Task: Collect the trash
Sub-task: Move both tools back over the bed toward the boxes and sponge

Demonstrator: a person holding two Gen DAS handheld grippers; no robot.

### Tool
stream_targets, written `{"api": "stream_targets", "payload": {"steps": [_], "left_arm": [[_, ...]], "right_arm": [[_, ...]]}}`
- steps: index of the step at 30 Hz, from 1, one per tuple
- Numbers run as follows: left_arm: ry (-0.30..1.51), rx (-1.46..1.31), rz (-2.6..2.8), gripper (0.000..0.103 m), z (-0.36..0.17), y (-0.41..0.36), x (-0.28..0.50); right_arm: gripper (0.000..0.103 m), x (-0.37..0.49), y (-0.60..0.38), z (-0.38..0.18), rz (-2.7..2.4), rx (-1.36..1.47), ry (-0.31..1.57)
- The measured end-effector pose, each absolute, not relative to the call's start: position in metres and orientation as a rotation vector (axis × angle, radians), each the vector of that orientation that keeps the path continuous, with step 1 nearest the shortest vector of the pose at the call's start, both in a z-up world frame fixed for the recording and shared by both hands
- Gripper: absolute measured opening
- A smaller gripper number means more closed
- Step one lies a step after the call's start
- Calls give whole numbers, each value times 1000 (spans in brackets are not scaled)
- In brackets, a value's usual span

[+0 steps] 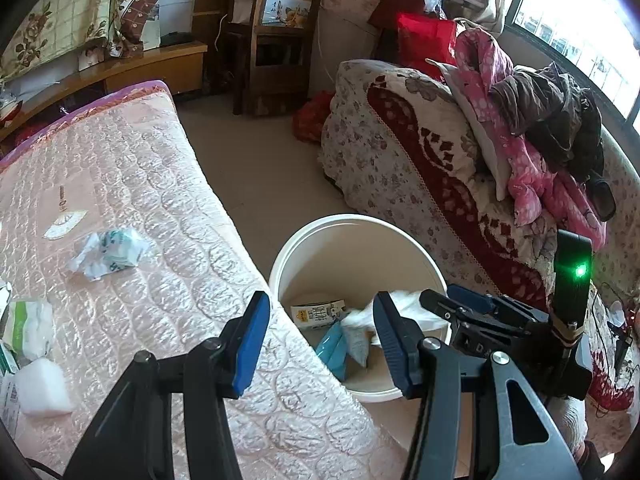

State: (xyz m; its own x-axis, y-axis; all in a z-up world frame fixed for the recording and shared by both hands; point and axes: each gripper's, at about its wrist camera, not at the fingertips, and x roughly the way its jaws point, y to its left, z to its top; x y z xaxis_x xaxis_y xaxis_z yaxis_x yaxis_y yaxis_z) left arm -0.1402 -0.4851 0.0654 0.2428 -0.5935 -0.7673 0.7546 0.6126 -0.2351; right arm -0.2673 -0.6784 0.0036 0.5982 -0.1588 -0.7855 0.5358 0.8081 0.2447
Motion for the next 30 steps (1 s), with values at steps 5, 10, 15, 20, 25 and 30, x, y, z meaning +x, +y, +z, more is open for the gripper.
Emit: {"api": "stream_targets", "payload": {"steps": [5, 10, 15, 20, 25, 30], "left_arm": [[928, 188, -924, 58, 75, -471, -141], [893, 183, -909, 58, 89, -449, -143], [871, 174, -882, 59, 100, -423, -142], [853, 157, -845, 59, 109, -389, -138], [844, 140, -793, 59, 115, -352, -133], [834, 112, -746, 59, 121, -315, -128]], "right_arm": [[63, -266, -672, 12, -406, 498, 828], [63, -264, -659, 25, -406, 484, 817], [63, -262, -645, 38, -400, 493, 816], [63, -259, -622, 57, -381, 470, 800], [63, -253, -594, 75, -350, 428, 789], [63, -244, -565, 87, -315, 395, 783]]}}
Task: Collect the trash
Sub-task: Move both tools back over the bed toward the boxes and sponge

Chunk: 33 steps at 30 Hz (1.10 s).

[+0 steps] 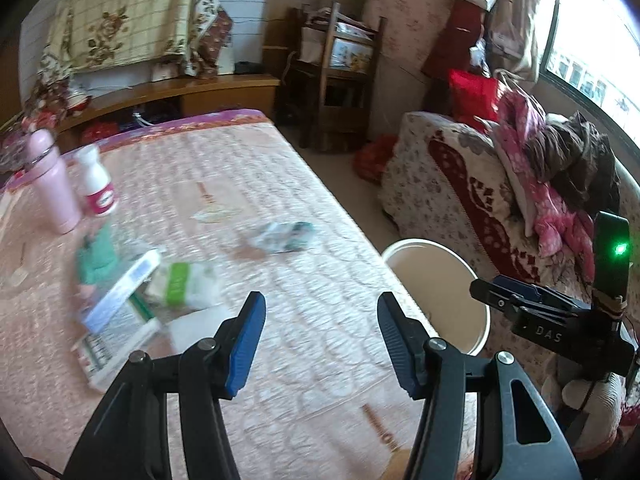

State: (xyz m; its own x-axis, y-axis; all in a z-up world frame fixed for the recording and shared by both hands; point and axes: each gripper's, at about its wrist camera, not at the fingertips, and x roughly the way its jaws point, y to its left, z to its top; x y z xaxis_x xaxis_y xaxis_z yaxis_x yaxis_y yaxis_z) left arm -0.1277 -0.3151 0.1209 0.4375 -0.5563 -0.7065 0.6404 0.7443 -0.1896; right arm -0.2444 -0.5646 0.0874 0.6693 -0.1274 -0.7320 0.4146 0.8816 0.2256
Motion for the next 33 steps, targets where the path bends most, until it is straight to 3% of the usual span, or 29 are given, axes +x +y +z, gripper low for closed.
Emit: {"api": "stream_targets", "payload": {"steps": [33], "left_arm": [[868, -28, -446, 63, 105, -126, -87]], "right_arm": [[63, -163, -431, 104, -83, 281, 823]]}}
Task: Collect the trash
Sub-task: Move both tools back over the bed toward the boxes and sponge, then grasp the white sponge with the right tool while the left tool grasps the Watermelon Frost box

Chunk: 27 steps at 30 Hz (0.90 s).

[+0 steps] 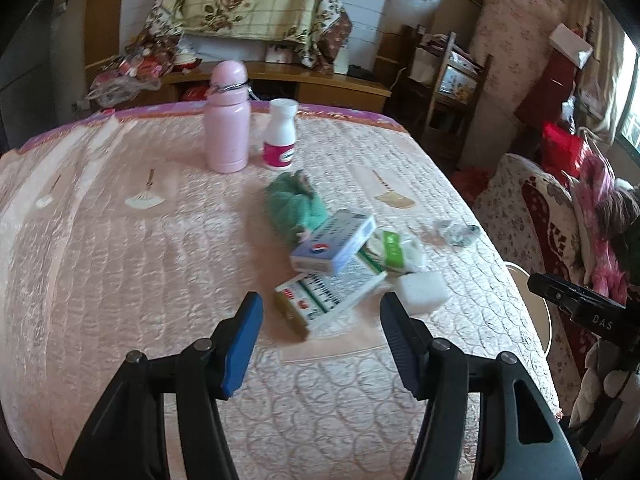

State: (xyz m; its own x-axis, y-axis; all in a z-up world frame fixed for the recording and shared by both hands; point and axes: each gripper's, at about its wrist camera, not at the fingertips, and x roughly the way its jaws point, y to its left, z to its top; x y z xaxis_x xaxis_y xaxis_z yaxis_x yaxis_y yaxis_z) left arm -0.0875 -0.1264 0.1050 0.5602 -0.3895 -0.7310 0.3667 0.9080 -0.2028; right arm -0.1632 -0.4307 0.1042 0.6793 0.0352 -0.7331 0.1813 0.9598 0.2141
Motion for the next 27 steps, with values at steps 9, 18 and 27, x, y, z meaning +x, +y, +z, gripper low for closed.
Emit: {"api": "stream_targets", "payload": {"steps": [9, 18, 27], "left_arm": [[919, -32, -451, 70, 84, -116, -75], [966, -25, -443, 70, 62, -114, -57], [972, -24, -467, 71, 47, -118, -29]], "right_arm": [[64, -143, -415, 90, -31, 266, 865], [64, -100, -381, 53, 41, 257, 957], [64, -62, -351, 23, 71, 228, 1010]]}}
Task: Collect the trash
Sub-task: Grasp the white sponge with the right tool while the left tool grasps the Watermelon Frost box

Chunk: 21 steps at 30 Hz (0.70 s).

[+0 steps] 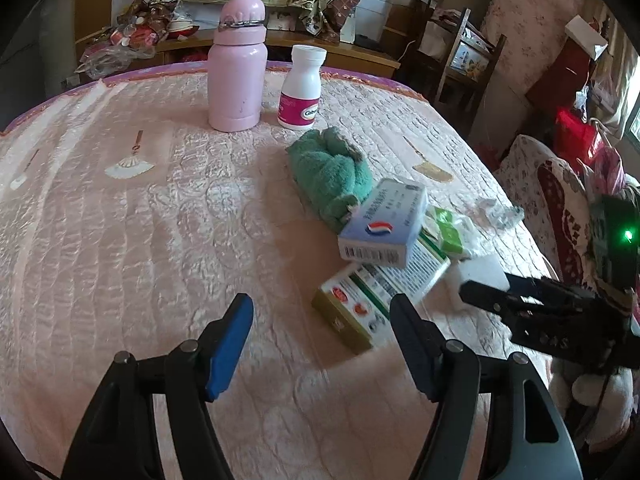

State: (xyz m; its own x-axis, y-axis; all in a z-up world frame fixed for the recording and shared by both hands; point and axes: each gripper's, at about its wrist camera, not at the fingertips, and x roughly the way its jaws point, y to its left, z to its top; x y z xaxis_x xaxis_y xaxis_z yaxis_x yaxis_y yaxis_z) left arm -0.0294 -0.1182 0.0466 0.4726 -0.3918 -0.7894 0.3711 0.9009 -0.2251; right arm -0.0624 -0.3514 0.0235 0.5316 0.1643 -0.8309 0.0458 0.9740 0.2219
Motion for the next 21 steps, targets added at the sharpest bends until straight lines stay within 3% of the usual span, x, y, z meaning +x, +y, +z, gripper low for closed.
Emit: {"api": "stream_targets", "payload": {"steps": [4, 21], "left_arm": [[973, -42, -469, 71, 41, -121, -14], [1062, -13, -782, 71, 29, -188, -54]], "right_arm": [[54, -67, -356, 28, 92, 234, 963], [54, -116, -416, 55, 37, 255, 903]]}}
